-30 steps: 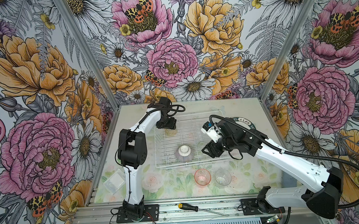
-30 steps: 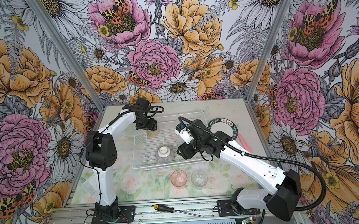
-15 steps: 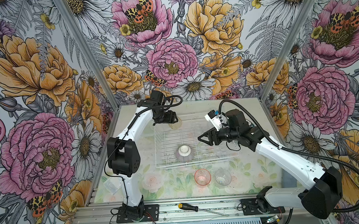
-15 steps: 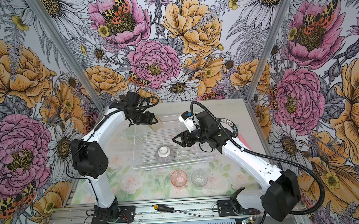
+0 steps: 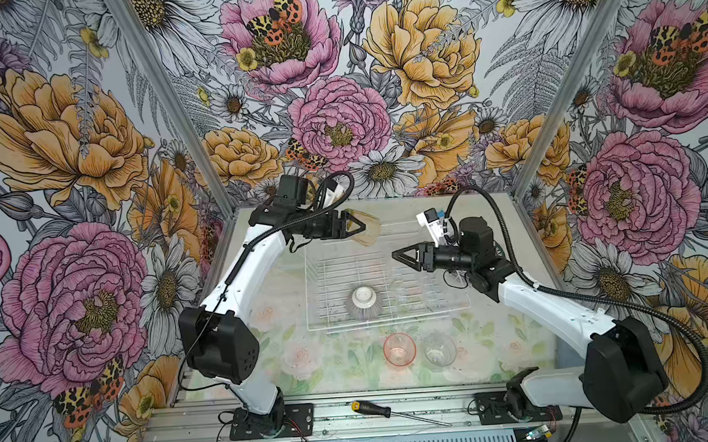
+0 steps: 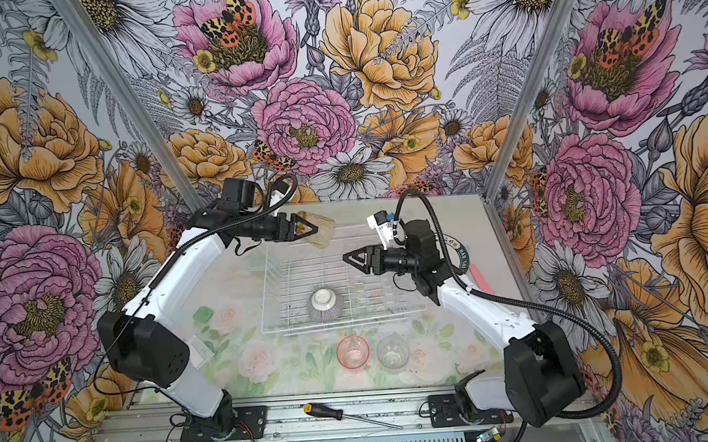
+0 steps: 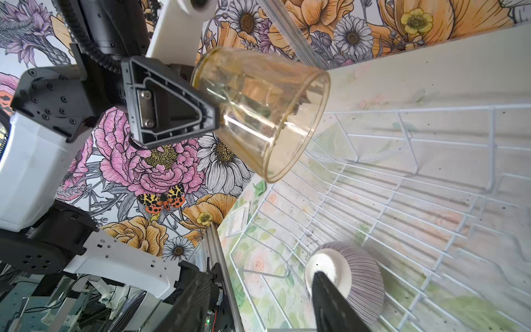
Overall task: Unload the mixed dishes from the dish rack
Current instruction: 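Grasp the amber glass with the right gripper while the left gripper holds it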
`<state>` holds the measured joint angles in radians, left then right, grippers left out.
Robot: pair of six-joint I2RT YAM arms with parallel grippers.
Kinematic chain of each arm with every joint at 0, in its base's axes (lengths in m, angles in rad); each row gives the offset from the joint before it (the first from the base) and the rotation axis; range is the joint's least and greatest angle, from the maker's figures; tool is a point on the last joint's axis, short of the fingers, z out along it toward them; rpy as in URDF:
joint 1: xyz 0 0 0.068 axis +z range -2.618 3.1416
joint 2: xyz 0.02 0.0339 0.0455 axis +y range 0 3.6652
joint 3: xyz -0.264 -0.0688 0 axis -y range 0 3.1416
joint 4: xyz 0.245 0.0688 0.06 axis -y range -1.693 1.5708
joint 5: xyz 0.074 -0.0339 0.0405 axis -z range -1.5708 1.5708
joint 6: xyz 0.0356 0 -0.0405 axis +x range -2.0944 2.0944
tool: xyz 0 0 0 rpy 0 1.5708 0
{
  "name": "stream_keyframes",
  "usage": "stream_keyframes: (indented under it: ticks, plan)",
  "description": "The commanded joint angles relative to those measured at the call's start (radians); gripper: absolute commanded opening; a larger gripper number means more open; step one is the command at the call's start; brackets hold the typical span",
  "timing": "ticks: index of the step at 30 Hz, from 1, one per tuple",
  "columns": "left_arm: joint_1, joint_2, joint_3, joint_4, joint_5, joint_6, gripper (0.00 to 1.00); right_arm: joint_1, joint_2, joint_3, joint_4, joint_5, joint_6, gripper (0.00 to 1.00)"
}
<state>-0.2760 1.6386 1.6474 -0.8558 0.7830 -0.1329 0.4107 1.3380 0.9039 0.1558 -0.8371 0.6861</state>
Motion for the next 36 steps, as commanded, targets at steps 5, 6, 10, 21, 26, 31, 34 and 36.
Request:
stream_keyframes:
  ticks: [5, 6, 10, 21, 26, 31, 34, 36]
  plan:
    - [-0.025, -0.086, -0.143, 0.282, 0.216, -0.164, 0.47, -0.001, 0.051, -0.001, 0.409, -0.075, 0.203, 0.57]
    - [-0.026, -0.092, -0.163, 0.321, 0.226, -0.191, 0.47, 0.000, 0.058, 0.000, 0.453, -0.080, 0.226, 0.56]
    - [-0.040, -0.103, -0.193, 0.392, 0.242, -0.236, 0.47, -0.001, 0.069, 0.017, 0.486, -0.071, 0.244, 0.56]
    - [-0.084, -0.105, -0.249, 0.586, 0.295, -0.359, 0.47, 0.002, 0.105, 0.030, 0.640, -0.075, 0.342, 0.41]
    - [-0.090, -0.108, -0.301, 0.732, 0.314, -0.456, 0.47, 0.002, 0.140, 0.054, 0.730, -0.081, 0.407, 0.22]
    - [-0.095, -0.110, -0.319, 0.781, 0.322, -0.490, 0.47, 0.003, 0.158, 0.071, 0.764, -0.081, 0.434, 0.00]
    - [-0.093, -0.122, -0.325, 0.771, 0.304, -0.484, 0.53, 0.003, 0.146, 0.069, 0.741, -0.073, 0.420, 0.00]
    - [-0.091, -0.138, -0.323, 0.734, 0.270, -0.451, 0.62, 0.002, 0.126, 0.071, 0.695, -0.069, 0.387, 0.00]
